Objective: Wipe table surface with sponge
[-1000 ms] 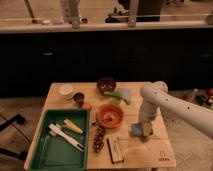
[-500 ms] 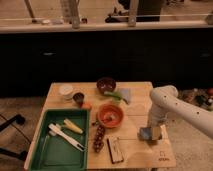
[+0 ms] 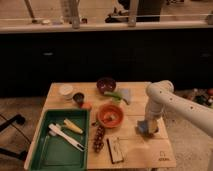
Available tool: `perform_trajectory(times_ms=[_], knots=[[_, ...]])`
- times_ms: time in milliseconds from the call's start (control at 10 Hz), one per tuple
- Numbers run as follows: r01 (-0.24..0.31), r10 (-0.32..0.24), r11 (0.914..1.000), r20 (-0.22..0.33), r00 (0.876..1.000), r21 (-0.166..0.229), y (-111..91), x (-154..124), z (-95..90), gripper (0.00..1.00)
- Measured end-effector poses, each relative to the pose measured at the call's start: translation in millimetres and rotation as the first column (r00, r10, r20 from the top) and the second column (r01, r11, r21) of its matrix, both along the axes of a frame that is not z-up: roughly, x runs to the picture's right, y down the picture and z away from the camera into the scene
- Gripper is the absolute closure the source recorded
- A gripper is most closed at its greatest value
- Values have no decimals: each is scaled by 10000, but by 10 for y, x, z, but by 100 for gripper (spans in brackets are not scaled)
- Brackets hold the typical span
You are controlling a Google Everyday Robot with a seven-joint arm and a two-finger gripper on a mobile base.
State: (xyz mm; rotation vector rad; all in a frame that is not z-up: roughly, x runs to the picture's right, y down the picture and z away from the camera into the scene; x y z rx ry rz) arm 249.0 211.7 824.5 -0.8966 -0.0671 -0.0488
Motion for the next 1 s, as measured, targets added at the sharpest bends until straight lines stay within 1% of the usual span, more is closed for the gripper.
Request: perform_trajectory(times_ms=[200, 300, 500, 800, 1000], knots=[[420, -419, 9991, 435, 9982, -29, 4, -270, 14, 100], [634, -629, 9980, 623, 9961, -58, 38, -304, -10, 100], [1082, -1054, 9939, 1121, 9881, -192, 189, -408, -121, 100], [1239, -1178, 9913, 1220, 9855, -437, 348, -315, -226, 100], [1163, -1108, 9918, 975, 9890, -528, 367, -188, -195, 100]])
